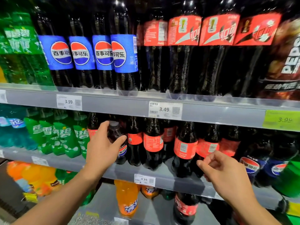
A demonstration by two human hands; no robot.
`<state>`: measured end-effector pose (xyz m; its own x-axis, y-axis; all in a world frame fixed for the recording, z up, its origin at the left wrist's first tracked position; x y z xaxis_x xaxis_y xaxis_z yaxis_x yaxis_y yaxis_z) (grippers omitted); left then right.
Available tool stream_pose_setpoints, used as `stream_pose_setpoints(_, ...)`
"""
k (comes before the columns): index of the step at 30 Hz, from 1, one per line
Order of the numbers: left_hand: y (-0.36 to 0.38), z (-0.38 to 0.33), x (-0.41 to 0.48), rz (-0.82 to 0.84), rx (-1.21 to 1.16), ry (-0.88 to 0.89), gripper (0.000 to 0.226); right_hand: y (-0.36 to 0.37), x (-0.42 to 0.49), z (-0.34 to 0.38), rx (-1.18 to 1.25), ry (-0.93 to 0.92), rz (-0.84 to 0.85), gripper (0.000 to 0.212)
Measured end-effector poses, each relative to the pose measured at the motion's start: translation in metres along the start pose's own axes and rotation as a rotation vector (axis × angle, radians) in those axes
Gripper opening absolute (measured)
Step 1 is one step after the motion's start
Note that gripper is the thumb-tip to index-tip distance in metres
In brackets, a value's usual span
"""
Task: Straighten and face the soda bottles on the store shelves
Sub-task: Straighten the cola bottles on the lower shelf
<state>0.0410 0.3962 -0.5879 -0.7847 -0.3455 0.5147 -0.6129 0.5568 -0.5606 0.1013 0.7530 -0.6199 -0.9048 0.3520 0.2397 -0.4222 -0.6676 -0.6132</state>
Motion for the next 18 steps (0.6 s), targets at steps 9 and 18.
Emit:
stream_pose_setpoints(9, -0.049, -0.056, -0.051, 0.012, -0.101, 0.096, 0.056, -0.002, -0.020, 0.017, 0.054, -0.076, 0.061, 0.017)
stream_pose_setpoints(18, 0.012, -0.160, -0.128, 0.422, -0.514, 0.165, 0.066, -0.022, -0.063, 0.043, 0.261, -0.299, 0.128, 0.066)
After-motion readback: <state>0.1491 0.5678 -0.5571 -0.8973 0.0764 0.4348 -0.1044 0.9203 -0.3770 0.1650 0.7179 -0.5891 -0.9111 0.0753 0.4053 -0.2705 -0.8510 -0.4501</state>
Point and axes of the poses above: each hand's wrist, its own x-axis towards the middle knuckle, its own y-axis out of the palm, z = x × y, the point moved 8 cm from there along x, towards the middle knuckle, and after that the axes turned 6 degrees about -z, right-handed, at the moved point
